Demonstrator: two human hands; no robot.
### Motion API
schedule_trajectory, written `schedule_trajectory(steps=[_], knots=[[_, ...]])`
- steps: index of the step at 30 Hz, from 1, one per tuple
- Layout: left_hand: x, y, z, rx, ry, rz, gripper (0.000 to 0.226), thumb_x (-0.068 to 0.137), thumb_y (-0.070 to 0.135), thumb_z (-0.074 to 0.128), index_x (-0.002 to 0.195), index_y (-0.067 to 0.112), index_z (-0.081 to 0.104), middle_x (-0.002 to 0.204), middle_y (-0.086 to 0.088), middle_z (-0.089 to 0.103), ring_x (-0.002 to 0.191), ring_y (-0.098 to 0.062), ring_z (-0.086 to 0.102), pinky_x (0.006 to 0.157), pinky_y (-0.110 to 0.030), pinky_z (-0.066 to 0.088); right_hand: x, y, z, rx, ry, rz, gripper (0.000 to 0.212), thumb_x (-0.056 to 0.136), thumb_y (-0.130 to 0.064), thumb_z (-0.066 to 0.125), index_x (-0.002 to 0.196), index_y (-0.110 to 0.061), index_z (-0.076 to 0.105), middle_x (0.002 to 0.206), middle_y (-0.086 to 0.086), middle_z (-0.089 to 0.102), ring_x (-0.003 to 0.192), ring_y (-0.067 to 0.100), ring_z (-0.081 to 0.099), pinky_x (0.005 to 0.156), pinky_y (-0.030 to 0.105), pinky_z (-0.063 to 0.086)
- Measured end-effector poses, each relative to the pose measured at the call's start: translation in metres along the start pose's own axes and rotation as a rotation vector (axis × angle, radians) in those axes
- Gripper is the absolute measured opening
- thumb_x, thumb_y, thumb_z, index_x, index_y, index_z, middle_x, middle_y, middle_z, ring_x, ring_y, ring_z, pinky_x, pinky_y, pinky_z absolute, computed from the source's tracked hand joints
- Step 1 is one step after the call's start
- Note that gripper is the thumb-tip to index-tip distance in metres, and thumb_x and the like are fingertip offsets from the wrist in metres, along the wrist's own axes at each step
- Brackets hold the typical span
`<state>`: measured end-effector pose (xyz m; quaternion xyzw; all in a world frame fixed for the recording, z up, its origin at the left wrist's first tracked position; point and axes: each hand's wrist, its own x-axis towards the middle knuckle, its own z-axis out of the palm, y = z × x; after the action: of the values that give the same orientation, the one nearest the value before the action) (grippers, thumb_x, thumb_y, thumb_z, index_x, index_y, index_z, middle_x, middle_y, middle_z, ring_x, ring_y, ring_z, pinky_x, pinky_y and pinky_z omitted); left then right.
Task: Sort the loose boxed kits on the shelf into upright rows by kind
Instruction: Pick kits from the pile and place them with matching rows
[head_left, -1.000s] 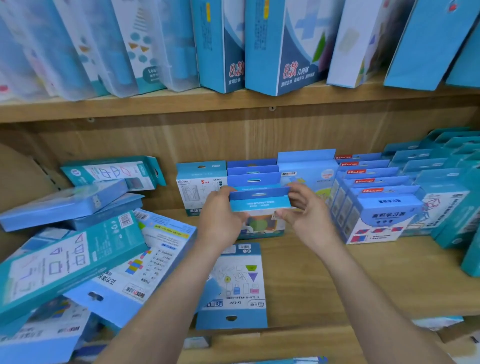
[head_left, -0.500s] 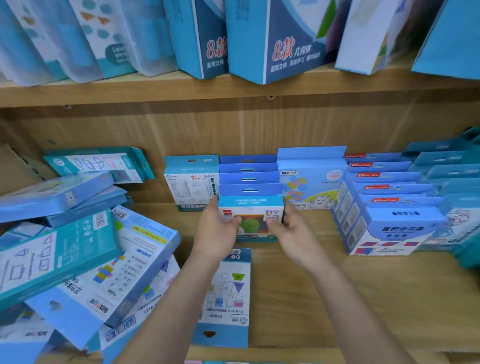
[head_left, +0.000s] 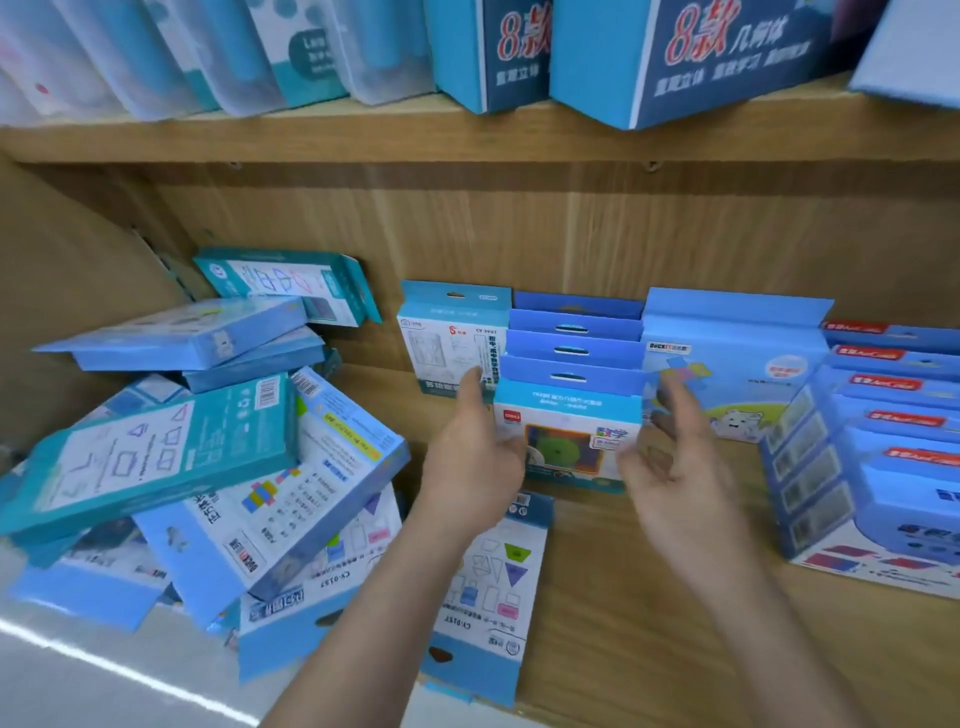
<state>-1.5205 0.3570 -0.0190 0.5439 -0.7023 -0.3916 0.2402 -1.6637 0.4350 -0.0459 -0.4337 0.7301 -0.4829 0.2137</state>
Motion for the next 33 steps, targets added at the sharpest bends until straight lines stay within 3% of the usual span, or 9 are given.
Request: schedule_trajectory(steps=[4, 7, 12, 17, 20, 23, 26, 30, 33], knots=[[-0.026, 0.0, -0.021, 0.169, 0.163, 0.231, 0.06, 0.089, 0.009, 0.057, 0.142, 0.025, 0.035, 0.133, 0.009, 0.051, 0.12, -0.008, 0.05, 0.098, -0.025, 0.044, -0.005, -0.02, -0.005, -0.292, 0.199, -0.33, 0.047, 0.087, -0.013, 0.053, 0.133, -0.012, 0.045, 0.131, 0.008, 0.05, 0.121, 0.023, 0.045, 0.1, 0.029, 0.033], [-0.045, -0.009, -0.044, 0.155, 0.213, 0.36, 0.04, 0.086, 0.009, 0.056, 0.119, 0.031, 0.061, 0.108, 0.017, 0.063, 0.098, -0.002, 0.06, 0.083, -0.028, 0.051, -0.007, -0.033, 0.006, -0.334, 0.191, -0.439, 0.042, 0.082, -0.015, 0.051, 0.124, -0.009, 0.053, 0.121, 0.011, 0.056, 0.113, 0.026, 0.045, 0.094, 0.027, 0.031], [-0.069, -0.036, -0.094, 0.144, 0.32, 0.439, 0.025, 0.084, 0.01, 0.055, 0.097, 0.028, 0.067, 0.099, 0.019, 0.067, 0.086, 0.006, 0.063, 0.077, -0.02, 0.052, -0.01, -0.054, 0.024, -0.342, 0.227, -0.535, 0.037, 0.082, -0.012, 0.052, 0.118, -0.005, 0.059, 0.119, 0.013, 0.057, 0.114, 0.03, 0.047, 0.098, 0.031, 0.032], [-0.084, -0.065, -0.152, 0.221, 0.387, 0.479, 0.022, 0.079, 0.01, 0.06, 0.091, 0.025, 0.072, 0.098, 0.02, 0.068, 0.093, 0.006, 0.061, 0.082, -0.014, 0.048, -0.021, -0.076, 0.055, -0.268, 0.02, -0.489, 0.032, 0.086, -0.017, 0.052, 0.117, -0.018, 0.061, 0.117, -0.004, 0.057, 0.104, 0.02, 0.055, 0.086, 0.025, 0.038], [-0.084, -0.088, -0.195, 0.403, 0.313, 0.442, 0.032, 0.075, 0.026, 0.063, 0.107, 0.031, 0.067, 0.117, 0.017, 0.062, 0.111, 0.001, 0.054, 0.095, -0.012, 0.038, -0.028, -0.1, 0.084, -0.186, -0.173, -0.494, 0.033, 0.087, -0.021, 0.06, 0.119, -0.03, 0.058, 0.119, -0.018, 0.051, 0.108, 0.005, 0.052, 0.091, 0.019, 0.038], [-0.076, -0.121, -0.231, 0.731, 0.186, 0.382, 0.062, 0.07, 0.038, 0.07, 0.128, 0.027, 0.052, 0.137, 0.004, 0.05, 0.127, -0.018, 0.044, 0.104, -0.031, 0.039, -0.03, -0.128, 0.118, -0.236, -0.371, -0.562, 0.045, 0.084, -0.042, 0.055, 0.128, -0.039, 0.048, 0.13, -0.023, 0.042, 0.122, -0.002, 0.041, 0.102, 0.02, 0.033], [-0.066, -0.147, -0.25, 0.944, 0.106, 0.302, 0.079, 0.065, 0.033, 0.08, 0.134, 0.022, 0.044, 0.139, -0.009, 0.049, 0.125, -0.033, 0.048, 0.099, -0.048, 0.044, -0.033, -0.154, 0.146, -0.311, -0.481, -0.599, 0.058, 0.083, -0.051, 0.059, 0.136, -0.044, 0.036, 0.142, -0.022, 0.03, 0.133, -0.001, 0.029, 0.109, 0.028, 0.03], [-0.061, -0.156, -0.258, 0.871, 0.234, 0.512, 0.046, 0.08, 0.032, 0.053, 0.123, 0.018, 0.058, 0.124, -0.005, 0.063, 0.111, -0.03, 0.061, 0.088, -0.04, 0.052, -0.04, -0.174, 0.174, -0.505, -0.563, -0.65, 0.069, 0.083, -0.052, 0.061, 0.143, -0.041, 0.028, 0.151, -0.013, 0.023, 0.139, 0.005, 0.016, 0.115, 0.03, 0.019], [-0.063, -0.152, -0.267, 0.771, 0.349, 0.698, 0.036, 0.085, 0.027, 0.051, 0.116, 0.017, 0.064, 0.114, 0.002, 0.066, 0.103, -0.022, 0.061, 0.086, -0.03, 0.046, -0.047, -0.179, 0.187, -0.64, -0.427, -0.754, 0.052, 0.082, -0.049, 0.058, 0.131, -0.036, 0.048, 0.135, -0.009, 0.05, 0.132, 0.014, 0.039, 0.107, 0.045, 0.024]])
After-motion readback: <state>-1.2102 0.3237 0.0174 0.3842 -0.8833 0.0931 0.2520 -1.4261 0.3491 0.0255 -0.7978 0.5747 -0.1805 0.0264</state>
